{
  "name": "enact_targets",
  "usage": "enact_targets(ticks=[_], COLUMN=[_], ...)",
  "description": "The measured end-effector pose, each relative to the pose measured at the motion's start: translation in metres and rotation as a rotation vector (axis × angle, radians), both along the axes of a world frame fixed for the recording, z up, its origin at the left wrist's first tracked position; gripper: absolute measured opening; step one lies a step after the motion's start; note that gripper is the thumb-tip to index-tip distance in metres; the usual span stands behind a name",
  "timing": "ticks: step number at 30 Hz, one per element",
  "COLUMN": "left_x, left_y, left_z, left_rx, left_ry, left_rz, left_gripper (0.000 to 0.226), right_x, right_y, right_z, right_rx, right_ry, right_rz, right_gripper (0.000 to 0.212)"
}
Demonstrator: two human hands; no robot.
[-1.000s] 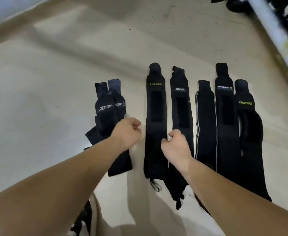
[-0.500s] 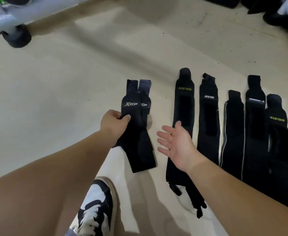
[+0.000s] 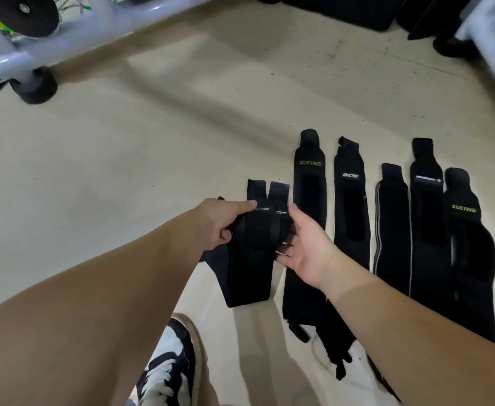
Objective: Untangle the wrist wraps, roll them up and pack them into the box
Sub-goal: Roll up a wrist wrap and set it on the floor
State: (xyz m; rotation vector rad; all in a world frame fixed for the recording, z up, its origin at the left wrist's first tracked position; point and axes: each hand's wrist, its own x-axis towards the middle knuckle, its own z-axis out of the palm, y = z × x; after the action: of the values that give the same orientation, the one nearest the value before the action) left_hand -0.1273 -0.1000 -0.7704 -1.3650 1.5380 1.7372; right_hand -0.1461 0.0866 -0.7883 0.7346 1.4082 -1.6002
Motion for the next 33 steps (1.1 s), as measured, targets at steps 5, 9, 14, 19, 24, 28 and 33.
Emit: enact_targets(ticks=[5,9,14,19,24,28,33], left_x=[-0.004,0.001,0.02,0.04,0.062,0.08,0.091], left_y=[0.016,0.024,0.037,0.067,0.112,0.154,0.202], left_z=[0.055,0.115,0.185,0.263,0.33,0.353,0.347], left_rx=[-0.026,-0.006,-0.053,-0.182,-0.084,-0.003,0.029], left_ry=[0.076,0.215,0.305,0.392,0.616,0.741,0.843], left_rz=[-0.263,-0.364,-0.413,-0.41,-0.356,-0.387,-0.535], left_gripper=[0.017,0.012,0.022,0.017,0.01,0.042,0.053], right_x=[-0.008,-0.011,0.002,0.028,0.058,0.082,0.113], right_y=[0.011,0.017,0.026,0.05,0.092,0.134,0.188], right_z=[0.044,0.099,0.184,0.268,0.341,0.375,0.395], right_rx=[-0.014,-0.012,-0.089,-0.057,-0.061,-0.042,0.158], right_ry=[0.106,0.145,0.23,0.342,0.449,0.511,0.554], right_rz=[-0.029,-0.036,-0.044,0.006,-0.047,-0.152,-0.225], right_gripper=[0.037,0.029,0.032,0.041,0.055,0.055,0.04])
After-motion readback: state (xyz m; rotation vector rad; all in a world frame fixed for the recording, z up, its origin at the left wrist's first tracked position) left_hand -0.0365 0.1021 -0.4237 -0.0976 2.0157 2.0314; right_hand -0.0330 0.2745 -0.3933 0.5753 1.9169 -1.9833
